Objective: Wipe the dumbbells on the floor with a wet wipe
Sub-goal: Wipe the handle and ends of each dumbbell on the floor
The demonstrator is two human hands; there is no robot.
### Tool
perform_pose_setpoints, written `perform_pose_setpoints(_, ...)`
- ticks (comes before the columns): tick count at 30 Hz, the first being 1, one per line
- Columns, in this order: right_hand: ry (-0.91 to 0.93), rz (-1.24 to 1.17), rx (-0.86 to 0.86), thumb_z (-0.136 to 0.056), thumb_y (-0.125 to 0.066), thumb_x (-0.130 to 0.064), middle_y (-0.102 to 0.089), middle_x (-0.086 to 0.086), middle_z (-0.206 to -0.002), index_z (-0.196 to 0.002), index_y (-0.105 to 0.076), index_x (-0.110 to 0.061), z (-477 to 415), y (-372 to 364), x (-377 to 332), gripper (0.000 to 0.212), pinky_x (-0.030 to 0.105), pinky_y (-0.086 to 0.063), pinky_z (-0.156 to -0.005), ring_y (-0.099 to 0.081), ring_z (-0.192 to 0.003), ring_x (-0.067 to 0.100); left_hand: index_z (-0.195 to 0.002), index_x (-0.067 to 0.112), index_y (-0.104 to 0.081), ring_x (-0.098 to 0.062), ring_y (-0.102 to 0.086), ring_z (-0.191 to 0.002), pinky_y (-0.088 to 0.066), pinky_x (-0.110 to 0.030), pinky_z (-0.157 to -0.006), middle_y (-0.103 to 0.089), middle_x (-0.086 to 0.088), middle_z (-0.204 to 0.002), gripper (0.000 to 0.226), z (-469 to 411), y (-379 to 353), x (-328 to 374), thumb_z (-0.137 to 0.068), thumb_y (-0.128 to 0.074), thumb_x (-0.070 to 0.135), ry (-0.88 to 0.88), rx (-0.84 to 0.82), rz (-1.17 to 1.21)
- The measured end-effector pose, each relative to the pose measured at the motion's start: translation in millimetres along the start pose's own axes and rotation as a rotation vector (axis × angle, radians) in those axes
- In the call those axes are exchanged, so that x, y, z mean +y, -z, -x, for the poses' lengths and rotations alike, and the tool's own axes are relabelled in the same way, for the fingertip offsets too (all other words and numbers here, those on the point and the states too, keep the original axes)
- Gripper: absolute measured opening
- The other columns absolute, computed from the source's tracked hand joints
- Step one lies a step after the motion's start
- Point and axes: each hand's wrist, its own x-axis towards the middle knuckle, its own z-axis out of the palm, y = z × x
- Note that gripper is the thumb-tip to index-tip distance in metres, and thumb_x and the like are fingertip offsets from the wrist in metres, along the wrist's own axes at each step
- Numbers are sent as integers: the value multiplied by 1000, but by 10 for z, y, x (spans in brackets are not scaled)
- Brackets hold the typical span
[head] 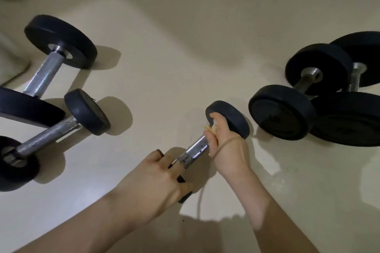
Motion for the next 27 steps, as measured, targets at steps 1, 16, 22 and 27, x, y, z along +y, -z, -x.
perform_pose_setpoints(1, -9, 5, 38, -93, -55, -33, -69, 6, -82, -125, -53, -20, 44, 4, 5, 35, 37, -53, -67, -65, -73, 31, -88, 36, -66, -26, -55, -72, -38, -31, -58, -61, 1, -78, 28, 9, 0, 15, -66, -59, 20, 10, 5, 8)
perform_pose_setpoints(16, 69, 65, 229, -81, -43, -20, -61, 3, -62, -66, -66, -14, 90, -19, -7, 28, 29, -48, -52, -58, -58, 22, -139, 45, -33, -11, -21, -141, -28, -24, -109, -25, 9, -152, 80, 216, -268, -71, -68, -43, 80, 533, 84, 780)
perform_pose_setpoints(22, 235, 159, 99, -79, -46, -23, -65, -2, -62, -70, -69, -22, 340, -1, -19, 25, 25, -48, -43, -62, -51, 24, -140, 31, -34, -10, -52, -115, -45, -21, -89, -37, 13, -138, 98, 137, -361, 279, -57, -50, 81, 581, 139, 776)
perform_pose_setpoints(27, 64, 152, 143, -73, -60, -18, -68, -1, -62, -73, -72, -24, 536, 29, 3, 14, 26, -49, -44, -63, -53, 23, -136, 28, -32, -14, -53, -111, -50, -26, -84, -50, 6, -127, 103, 29, -287, 497, -47, -58, 74, 579, 172, 665)
